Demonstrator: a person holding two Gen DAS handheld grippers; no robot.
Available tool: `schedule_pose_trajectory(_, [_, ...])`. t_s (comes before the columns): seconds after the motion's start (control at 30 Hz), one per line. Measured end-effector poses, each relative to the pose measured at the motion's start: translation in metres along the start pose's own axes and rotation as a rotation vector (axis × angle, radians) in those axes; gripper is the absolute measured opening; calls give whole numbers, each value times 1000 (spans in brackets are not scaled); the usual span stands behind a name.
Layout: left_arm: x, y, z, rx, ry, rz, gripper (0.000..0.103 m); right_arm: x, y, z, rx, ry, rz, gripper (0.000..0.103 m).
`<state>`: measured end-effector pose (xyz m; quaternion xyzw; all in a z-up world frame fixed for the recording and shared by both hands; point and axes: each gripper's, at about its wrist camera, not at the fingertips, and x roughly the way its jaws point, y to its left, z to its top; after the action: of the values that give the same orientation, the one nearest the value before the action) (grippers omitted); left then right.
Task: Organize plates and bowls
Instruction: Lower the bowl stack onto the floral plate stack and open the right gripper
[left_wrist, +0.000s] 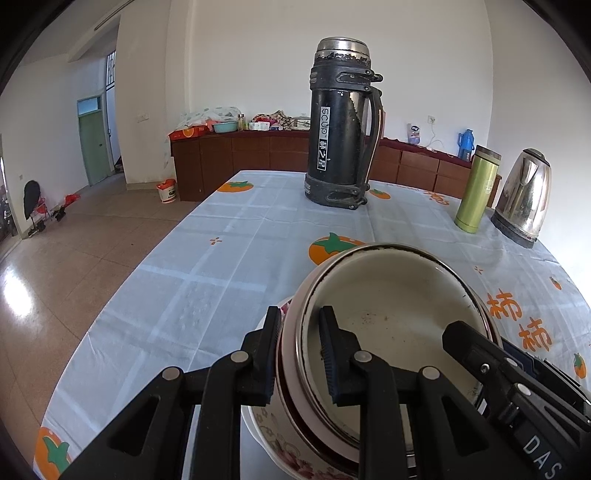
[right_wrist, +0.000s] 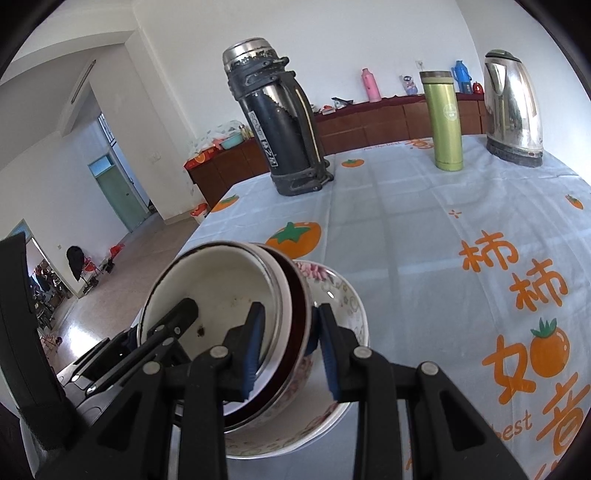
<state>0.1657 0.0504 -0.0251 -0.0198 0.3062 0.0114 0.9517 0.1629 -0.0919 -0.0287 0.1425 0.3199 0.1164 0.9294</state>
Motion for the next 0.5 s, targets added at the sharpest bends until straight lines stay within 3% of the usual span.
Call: schedule_pose_trajectory(0.5, [-26,5,-7,-16,-69,-20,24,-22,9,-6,-2,-91,0,35])
